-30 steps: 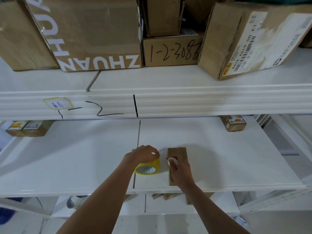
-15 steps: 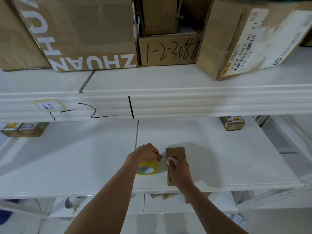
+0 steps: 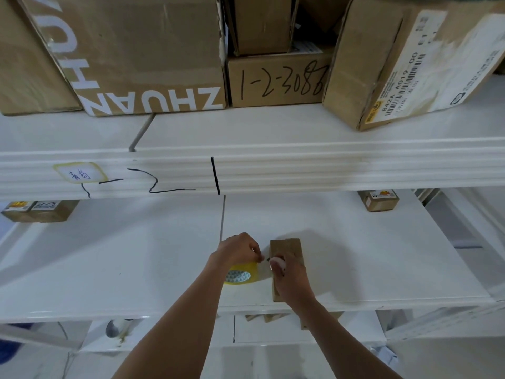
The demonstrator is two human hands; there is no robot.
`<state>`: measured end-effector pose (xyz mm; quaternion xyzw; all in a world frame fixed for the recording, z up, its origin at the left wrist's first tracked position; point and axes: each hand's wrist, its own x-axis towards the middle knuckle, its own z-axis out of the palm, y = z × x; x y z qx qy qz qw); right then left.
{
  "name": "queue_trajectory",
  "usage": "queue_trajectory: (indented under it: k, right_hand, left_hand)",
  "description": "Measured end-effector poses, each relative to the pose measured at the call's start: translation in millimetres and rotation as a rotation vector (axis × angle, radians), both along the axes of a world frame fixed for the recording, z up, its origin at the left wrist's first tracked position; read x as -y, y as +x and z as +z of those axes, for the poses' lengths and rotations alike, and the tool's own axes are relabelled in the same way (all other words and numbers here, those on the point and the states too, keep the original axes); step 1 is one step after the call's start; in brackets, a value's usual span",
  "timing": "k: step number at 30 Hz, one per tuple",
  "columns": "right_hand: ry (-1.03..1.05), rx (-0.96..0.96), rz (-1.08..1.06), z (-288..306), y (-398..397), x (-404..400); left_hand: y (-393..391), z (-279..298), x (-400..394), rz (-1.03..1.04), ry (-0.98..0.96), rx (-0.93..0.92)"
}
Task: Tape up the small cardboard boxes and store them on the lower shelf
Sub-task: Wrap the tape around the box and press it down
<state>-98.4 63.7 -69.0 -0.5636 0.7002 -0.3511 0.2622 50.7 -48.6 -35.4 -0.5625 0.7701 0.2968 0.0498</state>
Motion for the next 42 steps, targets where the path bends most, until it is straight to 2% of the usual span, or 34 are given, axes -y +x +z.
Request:
queue_trajectory:
  k: [15,19,23,31,37,39,42]
  right_hand:
    - [0.038,-0.008,0.077,9,-4,-3]
    - [0.012,0.125,-0.062,12,-2,-6]
    - [0.128,0.242,-0.123,14,-2,-2]
    - [0.196,0.315,-0.144,16,-3,2]
    - [0.306,0.472,-0.179,18,-14,6]
    - [0.325,0.536,-0.206,20,-18,9]
    - [0.248,0.661,-0.33,24,-32,14]
  left_hand:
    - [-1,4,-2,-0.003,0.0,0.004]
    - [1,6,-2,-0.011,0.021,-0.004]
    - [3,8,-1,-0.022,0.055,-0.028]
    - [5,12,-5,0.001,0.05,-0.049]
    - [49,16,-8,0.164,0.093,-0.19]
    - [58,14,-15,0.267,0.12,-0.314]
    - [58,12,-30,0.449,0.144,-0.504]
